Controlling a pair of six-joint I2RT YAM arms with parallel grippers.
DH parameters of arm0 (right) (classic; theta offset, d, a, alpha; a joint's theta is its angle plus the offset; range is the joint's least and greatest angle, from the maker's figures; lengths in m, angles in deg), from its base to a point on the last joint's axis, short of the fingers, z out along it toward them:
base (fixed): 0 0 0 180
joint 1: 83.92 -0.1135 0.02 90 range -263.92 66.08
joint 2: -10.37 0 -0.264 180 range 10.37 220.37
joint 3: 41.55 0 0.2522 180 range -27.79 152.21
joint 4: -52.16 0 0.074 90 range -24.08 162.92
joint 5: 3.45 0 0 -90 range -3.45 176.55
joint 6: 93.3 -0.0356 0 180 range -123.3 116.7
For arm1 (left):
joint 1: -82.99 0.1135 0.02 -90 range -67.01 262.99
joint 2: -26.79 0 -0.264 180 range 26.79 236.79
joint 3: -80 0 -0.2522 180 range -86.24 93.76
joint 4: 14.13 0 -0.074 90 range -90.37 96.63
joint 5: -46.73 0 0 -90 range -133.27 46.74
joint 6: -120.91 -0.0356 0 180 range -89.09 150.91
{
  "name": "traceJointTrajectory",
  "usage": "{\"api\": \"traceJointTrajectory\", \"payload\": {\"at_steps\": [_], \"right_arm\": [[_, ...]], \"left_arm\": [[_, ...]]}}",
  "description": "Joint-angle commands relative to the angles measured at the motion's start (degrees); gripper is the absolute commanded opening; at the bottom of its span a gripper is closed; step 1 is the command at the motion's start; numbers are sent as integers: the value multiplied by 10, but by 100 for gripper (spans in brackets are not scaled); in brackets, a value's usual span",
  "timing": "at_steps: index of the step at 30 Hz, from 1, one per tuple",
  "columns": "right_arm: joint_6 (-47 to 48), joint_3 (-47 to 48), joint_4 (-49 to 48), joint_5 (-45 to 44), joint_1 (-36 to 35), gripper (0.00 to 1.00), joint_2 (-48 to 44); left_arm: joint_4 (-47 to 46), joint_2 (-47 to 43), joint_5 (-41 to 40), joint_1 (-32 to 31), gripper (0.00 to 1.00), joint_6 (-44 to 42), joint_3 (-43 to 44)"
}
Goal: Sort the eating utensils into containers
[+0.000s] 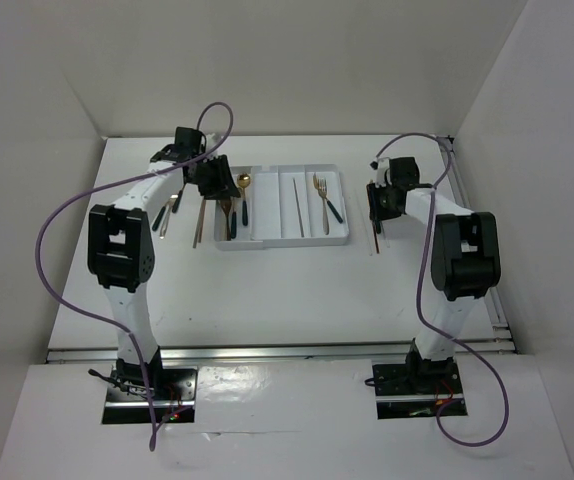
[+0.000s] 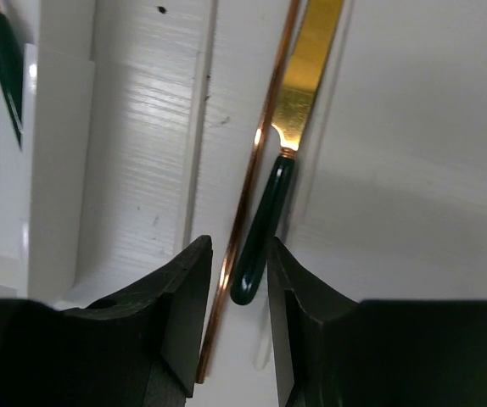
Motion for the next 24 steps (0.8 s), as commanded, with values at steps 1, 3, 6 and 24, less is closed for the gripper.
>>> {"api": "traceJointTrajectory", "payload": {"at_steps": [1,3,6,24], "right_arm": [[1,0,-25,9,-14,40,11],[1,0,-30,4,-19,38,18],[1,0,-36,-3,-19,36,30],[-5,5,-43,18,-14,31,-6]], "left_arm": [[-1,-45,-9,1,50,-17,-5],[-1,-50,-9,6,50,-17,-5],[-1,-55,-9,11,50,-17,-5],[-7,-60,8,17,49,-28,-15]]}}
